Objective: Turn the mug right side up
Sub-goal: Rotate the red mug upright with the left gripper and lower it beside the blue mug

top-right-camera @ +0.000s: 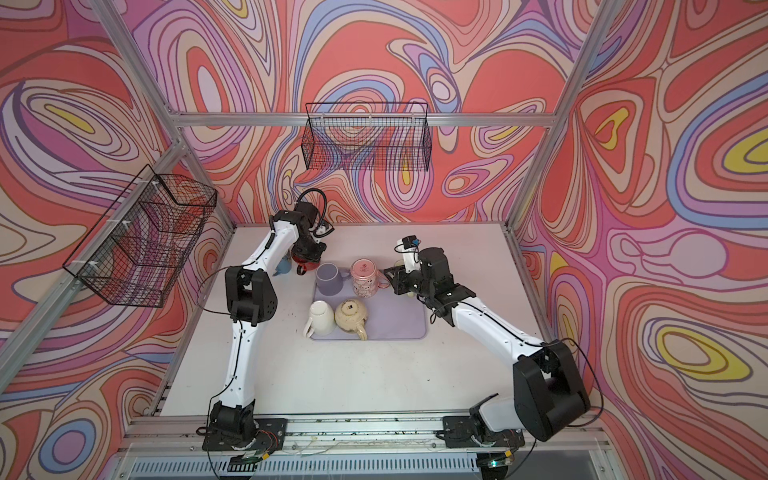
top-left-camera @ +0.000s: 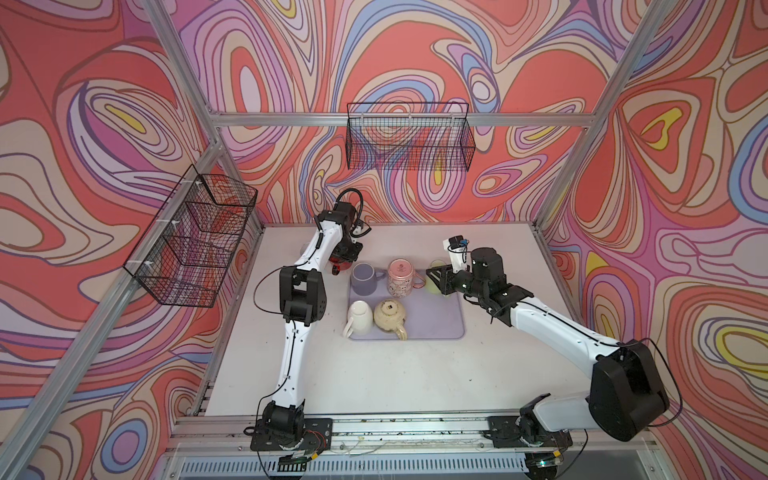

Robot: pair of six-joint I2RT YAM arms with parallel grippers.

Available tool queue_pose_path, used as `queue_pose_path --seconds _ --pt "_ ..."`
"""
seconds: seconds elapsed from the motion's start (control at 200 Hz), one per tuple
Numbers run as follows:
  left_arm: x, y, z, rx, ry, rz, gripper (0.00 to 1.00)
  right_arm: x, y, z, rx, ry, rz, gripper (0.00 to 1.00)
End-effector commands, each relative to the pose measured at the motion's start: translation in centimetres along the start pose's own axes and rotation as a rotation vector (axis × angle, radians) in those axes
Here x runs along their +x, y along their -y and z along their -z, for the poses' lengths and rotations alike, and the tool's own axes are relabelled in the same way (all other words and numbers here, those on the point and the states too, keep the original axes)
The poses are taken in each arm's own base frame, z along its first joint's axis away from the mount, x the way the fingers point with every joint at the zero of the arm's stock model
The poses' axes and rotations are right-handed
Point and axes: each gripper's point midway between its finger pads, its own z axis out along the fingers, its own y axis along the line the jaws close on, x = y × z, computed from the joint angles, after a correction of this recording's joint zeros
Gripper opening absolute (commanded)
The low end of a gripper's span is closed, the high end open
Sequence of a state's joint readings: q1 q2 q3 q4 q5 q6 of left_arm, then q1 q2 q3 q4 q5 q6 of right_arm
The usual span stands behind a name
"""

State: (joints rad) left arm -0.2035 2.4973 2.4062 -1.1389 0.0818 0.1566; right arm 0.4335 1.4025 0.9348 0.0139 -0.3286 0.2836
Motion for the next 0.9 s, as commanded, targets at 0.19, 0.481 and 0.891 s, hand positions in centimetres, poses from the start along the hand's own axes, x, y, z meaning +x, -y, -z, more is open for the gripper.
queue_pose_path --seconds 0.19,0.481,0.891 --pt "-0.2 -1.0 -0.4 -0.005 0.011 0.008 0.0 0.1 -0.1 0.1 0.005 0.011 -0.006 0.24" --pt "0.7 -2.0 -1.5 -0.006 -0.022 0.034 0.17 0.1 -0.1 0.0 0.004 0.008 -0.008 0.24" --pt "0.4 -2.9 -0.3 -0.038 0.003 0.047 0.38 0.3 0.0 -0.1 0.015 -0.001 -0.012 0.24"
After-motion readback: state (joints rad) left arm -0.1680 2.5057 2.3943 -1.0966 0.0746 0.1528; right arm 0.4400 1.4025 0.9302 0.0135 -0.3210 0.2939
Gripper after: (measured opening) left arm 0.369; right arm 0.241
